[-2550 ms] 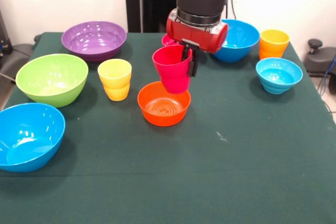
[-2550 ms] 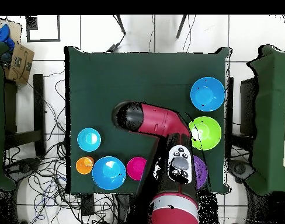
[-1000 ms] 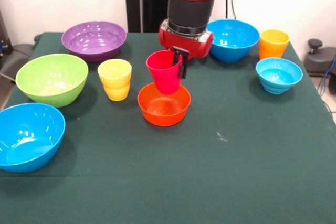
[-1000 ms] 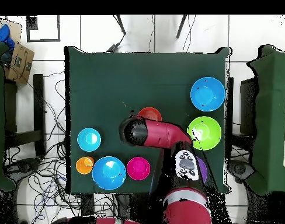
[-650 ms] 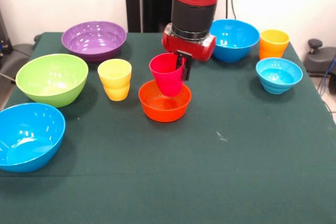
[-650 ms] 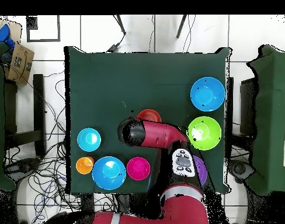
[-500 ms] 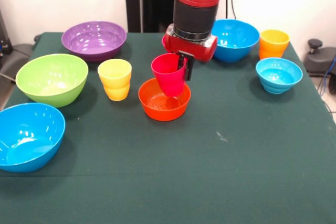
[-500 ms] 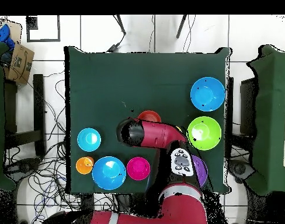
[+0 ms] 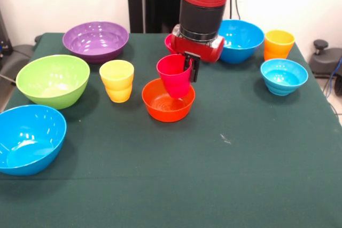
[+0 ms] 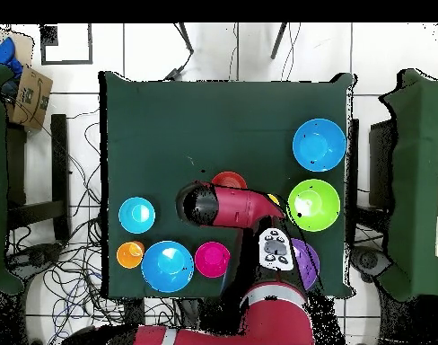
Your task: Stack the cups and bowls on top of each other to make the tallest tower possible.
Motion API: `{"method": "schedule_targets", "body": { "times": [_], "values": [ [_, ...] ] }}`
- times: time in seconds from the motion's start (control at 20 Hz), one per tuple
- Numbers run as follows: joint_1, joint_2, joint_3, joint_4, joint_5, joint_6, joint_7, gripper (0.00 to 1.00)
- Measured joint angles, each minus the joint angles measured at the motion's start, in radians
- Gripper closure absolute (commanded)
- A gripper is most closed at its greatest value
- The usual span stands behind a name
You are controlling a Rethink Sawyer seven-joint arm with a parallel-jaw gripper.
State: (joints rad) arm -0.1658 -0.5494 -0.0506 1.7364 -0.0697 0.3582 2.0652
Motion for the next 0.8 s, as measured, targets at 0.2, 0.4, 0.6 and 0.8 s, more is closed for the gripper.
{"method": "schedule_targets", "body": {
  "times": [0.2,0.4,0.6,0.8],
  "values": [
    [0.002,0.0,-0.001,0.0,0.0,0.0,0.0,1.0],
    [0.006,0.0,-0.006,0.0,-0.005,0.0,0.0,1.0],
    [0.006,0.0,-0.013,0.0,-0.02,0.0,0.0,1.0],
    [0.007,0.0,-0.021,0.0,-0.038,0.0,0.0,1.0]
  ]
}}
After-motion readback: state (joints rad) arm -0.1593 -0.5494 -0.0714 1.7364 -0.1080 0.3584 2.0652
